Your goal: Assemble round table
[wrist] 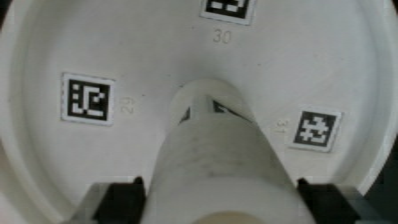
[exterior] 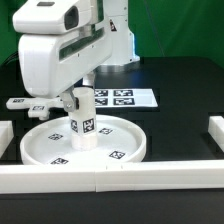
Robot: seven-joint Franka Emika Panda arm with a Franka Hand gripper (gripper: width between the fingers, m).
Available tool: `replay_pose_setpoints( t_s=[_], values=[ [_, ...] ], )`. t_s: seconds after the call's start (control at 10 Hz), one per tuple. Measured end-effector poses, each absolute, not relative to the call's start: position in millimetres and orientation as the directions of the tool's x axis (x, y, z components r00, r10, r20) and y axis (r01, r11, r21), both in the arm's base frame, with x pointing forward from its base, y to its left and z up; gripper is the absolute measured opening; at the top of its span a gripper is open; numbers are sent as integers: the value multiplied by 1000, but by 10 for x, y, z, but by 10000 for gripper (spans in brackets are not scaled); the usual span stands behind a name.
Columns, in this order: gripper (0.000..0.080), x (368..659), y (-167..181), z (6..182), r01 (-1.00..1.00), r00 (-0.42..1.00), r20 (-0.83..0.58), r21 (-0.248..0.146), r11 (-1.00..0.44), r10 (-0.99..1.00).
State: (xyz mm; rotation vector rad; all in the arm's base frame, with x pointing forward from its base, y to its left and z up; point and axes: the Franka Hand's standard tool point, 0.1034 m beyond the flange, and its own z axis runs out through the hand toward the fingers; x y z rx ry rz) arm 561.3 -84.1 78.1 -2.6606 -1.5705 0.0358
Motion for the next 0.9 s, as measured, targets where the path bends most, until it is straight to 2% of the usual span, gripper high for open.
replay_pose_setpoints(
  t_s=[0.2,0.5,0.6,0.9],
  values=[
    [406,5611,-830,781,715,698,0,-63,-696,716],
    [406,5615,-785,782,439,898,-14,-69,-896,440],
    [406,5612,-740,781,306,951,-18,-78,-949,308],
    [406,5615,-700,781,125,992,-26,-78,-989,127]
  ],
)
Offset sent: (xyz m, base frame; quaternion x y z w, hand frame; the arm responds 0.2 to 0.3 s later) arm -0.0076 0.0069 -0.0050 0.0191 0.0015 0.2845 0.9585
